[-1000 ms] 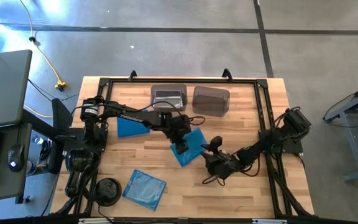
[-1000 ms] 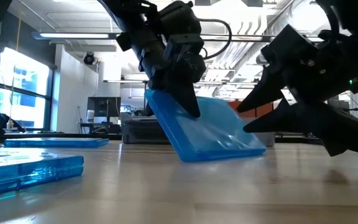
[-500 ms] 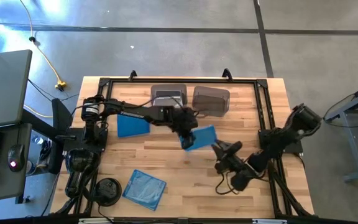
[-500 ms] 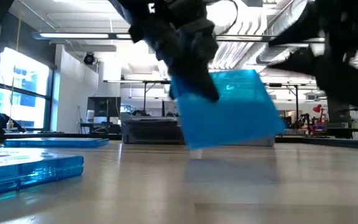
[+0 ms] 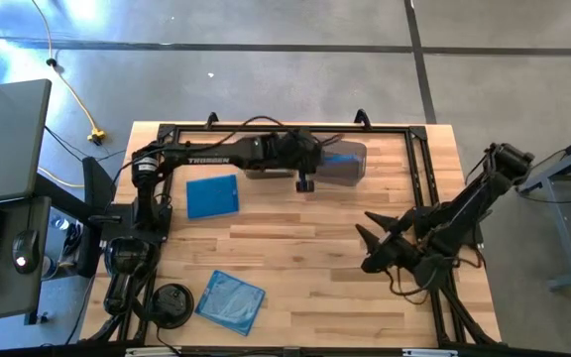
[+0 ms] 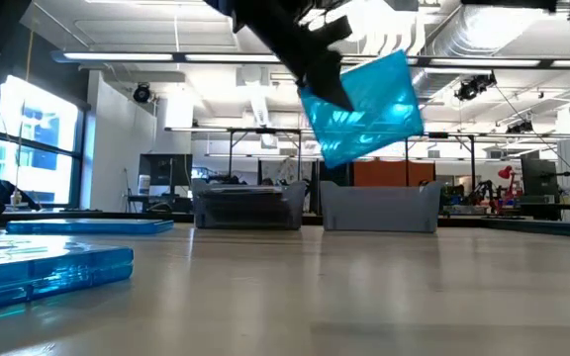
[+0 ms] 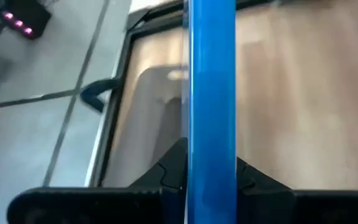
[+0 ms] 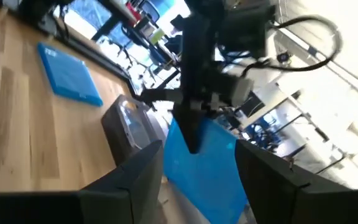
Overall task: Pick & place jewel cases by type
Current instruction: Put the bottom right blue CD case into the right black bin
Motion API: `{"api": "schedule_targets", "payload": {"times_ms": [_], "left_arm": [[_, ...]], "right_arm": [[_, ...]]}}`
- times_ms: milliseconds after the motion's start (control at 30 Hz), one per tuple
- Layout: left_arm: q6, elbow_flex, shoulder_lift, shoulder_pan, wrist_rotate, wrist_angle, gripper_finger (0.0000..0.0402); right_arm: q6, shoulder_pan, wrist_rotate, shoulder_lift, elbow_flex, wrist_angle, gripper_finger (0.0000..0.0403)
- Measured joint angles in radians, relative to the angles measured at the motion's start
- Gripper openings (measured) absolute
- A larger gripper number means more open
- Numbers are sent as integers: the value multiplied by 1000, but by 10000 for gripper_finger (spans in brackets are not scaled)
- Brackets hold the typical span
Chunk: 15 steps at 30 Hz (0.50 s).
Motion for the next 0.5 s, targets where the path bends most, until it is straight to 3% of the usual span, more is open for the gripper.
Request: {"api": "schedule_targets", "payload": {"times_ms": [300,500], "left_arm": [[130,0,91,86,-26,72,43],[224,2,137,75,-92,76,47]], "right_arm": [[45,13,3,-52,0,-11,197],[52,13,3,-51,0,-24,197]]}}
